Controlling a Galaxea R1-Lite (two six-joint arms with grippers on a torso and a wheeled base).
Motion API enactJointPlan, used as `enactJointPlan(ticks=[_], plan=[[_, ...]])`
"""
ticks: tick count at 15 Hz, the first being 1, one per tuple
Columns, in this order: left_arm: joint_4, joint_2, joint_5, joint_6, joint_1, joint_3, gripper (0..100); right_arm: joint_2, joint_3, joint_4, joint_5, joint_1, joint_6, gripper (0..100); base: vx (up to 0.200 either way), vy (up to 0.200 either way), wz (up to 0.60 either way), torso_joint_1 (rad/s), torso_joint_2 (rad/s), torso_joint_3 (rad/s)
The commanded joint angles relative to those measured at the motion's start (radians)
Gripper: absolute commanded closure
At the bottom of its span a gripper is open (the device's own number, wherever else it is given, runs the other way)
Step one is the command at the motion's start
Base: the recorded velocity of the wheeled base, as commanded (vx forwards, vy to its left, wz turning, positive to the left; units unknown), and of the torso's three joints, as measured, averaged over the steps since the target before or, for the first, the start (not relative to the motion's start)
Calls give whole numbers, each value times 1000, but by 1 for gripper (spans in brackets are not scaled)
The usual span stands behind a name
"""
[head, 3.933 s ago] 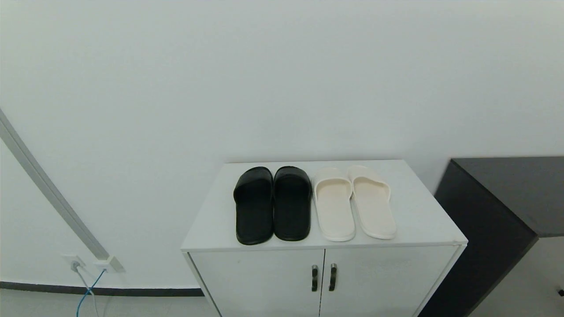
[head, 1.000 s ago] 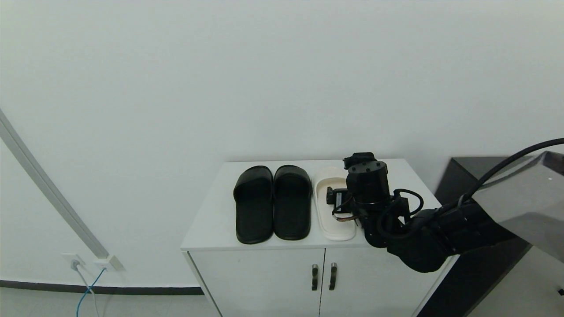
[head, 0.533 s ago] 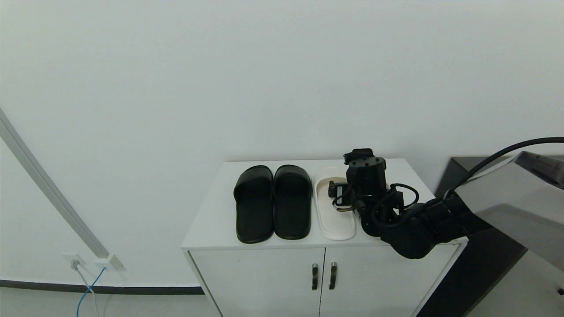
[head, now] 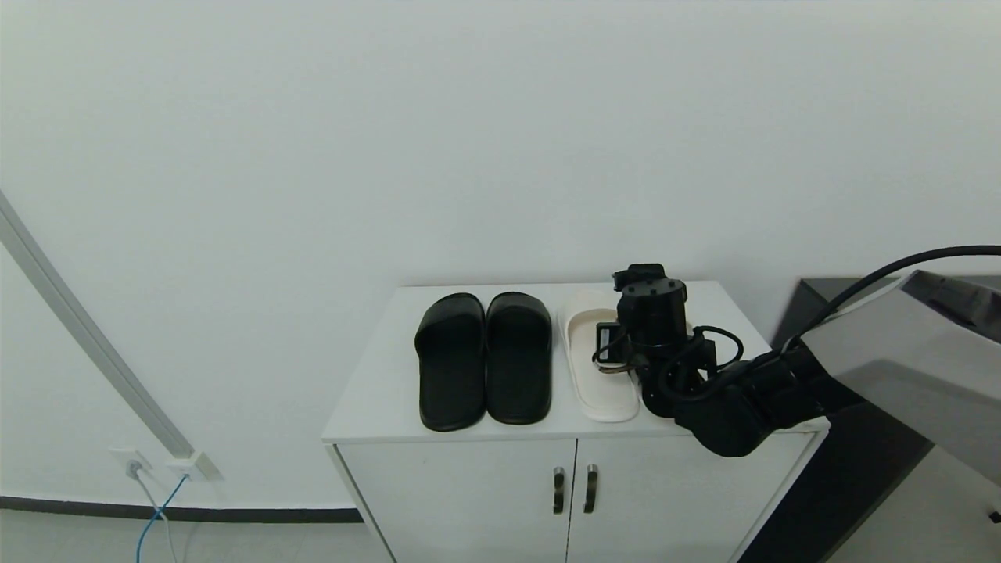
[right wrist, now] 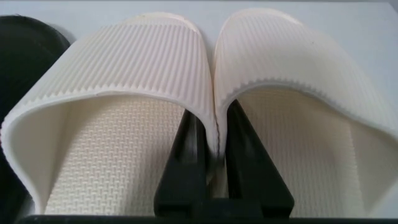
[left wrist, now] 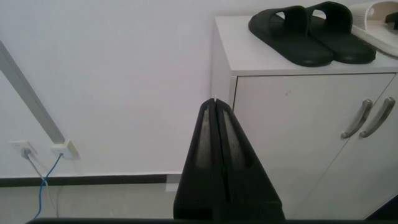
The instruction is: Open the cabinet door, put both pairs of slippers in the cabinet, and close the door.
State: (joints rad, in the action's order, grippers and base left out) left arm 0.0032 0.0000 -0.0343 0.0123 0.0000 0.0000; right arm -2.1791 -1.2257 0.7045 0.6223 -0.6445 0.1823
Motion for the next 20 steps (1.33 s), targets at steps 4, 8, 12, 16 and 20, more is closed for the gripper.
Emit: enactJointPlan(ticks=[4,8,12,16,20], plan=[[0,2,-1,-2,0,-2,100,211,123,-2,-95,-38,-49,100,0,0,0,0,0,0],[0,2,-1,-3,0,0,100,430,358,1,-352,-83,-83,100,0,0,0,0,0,0],[0,2,1,-2,0,-2,100,582,488,1,-586,-87,-178,100,0,0,0,0,0,0],[0,2,1,-2,0,0,100,605,606,87,-773,-87,-281,100,0,0,0,0,0,0],[0,2,1,-3,0,0,100,585,624,145,-773,-89,-290,100,-100,0,0,-1,1,1]])
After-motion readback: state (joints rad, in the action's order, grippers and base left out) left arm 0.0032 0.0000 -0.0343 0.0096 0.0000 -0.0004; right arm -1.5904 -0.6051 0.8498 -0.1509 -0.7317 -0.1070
